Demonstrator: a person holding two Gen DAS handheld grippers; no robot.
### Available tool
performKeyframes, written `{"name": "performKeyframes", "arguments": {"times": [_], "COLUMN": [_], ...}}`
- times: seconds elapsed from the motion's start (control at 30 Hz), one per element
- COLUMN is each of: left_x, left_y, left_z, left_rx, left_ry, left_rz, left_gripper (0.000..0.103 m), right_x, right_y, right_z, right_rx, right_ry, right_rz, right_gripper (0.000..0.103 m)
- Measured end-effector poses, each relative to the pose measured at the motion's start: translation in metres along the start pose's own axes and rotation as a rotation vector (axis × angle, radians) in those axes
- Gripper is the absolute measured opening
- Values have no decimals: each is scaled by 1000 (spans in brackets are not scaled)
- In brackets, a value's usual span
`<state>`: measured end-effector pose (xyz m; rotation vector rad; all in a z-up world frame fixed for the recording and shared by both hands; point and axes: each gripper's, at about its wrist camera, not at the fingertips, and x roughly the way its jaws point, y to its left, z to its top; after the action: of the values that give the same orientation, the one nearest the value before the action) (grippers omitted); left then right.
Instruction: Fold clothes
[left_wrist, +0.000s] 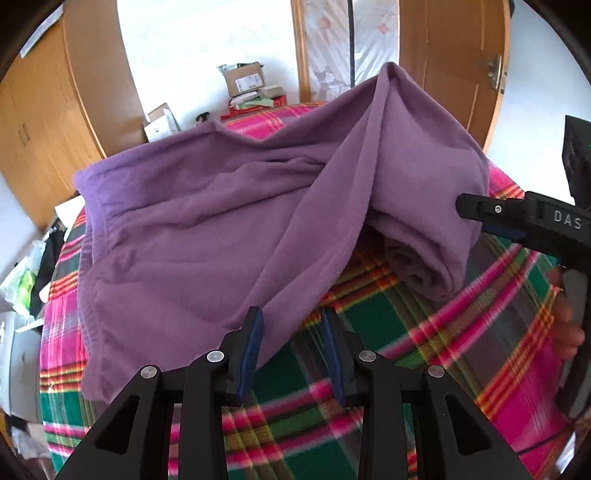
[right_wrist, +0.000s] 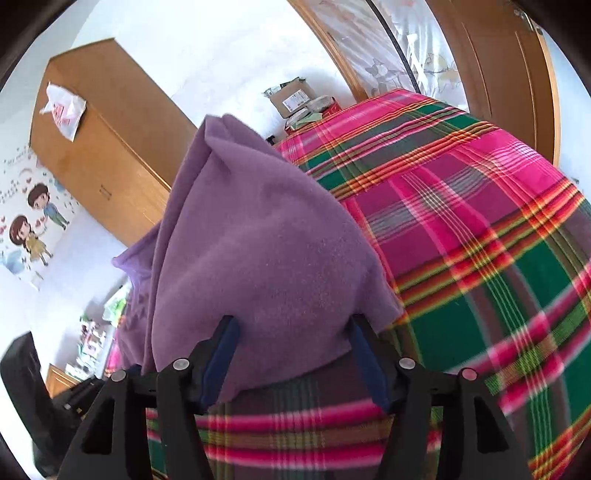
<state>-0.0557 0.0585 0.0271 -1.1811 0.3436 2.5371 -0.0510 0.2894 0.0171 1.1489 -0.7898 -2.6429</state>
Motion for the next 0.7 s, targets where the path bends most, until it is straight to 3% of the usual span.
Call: {"name": "performKeyframes", "arguments": {"times": [0.1,0.17,0.23,0.3,0.4,0.7], "left_x": [8,11,13,16,18,2], "left_y": [2,9,15,21,25,32], "left_z": [5,8,10,11,12,13], "left_rx": [-19,-60,-99,-136,-165,-214], "left_ry": [10,20,25,31,36,-28], "left_rz": [15,-5,-33,-56,-59,-92], "left_gripper": [34,34,34,32,13,7], "right_x": [1,0,-5,-13,-28,-47], "right_y": [3,3,6,11,25,19], "right_z": [4,6,8,12,19,66], "right_rx": [2,-6,-30,-75,-174,-250], "right_ry": [-11,-20,-38,-76,-154,-288], "right_rz": [1,-17,-41,-70,-155,-371], "right_gripper": [48,24,11,8,8,7]}}
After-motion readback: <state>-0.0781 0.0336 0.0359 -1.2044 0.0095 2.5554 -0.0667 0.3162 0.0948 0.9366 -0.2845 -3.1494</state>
